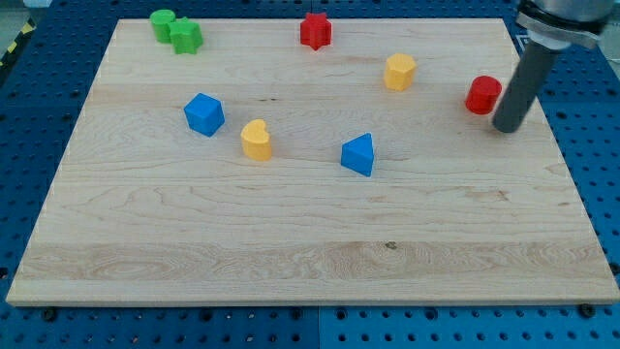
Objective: Push the red circle towards the yellow hexagon
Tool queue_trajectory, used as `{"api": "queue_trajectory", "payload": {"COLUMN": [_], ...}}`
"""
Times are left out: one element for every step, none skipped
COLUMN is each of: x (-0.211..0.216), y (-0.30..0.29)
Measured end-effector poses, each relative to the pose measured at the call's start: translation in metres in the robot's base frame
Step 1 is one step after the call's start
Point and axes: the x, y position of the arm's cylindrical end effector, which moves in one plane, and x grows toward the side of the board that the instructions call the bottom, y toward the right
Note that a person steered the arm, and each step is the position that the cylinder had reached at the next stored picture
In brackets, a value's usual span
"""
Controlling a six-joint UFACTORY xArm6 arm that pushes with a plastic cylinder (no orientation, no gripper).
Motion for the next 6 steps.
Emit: {"api": "queue_trajectory", "payload": {"x": [0.025,0.011,-0.025,-0.044,-0.062,-0.074], "y": [0.024,0.029,0.020,0.002,-0.021,-0.036]}}
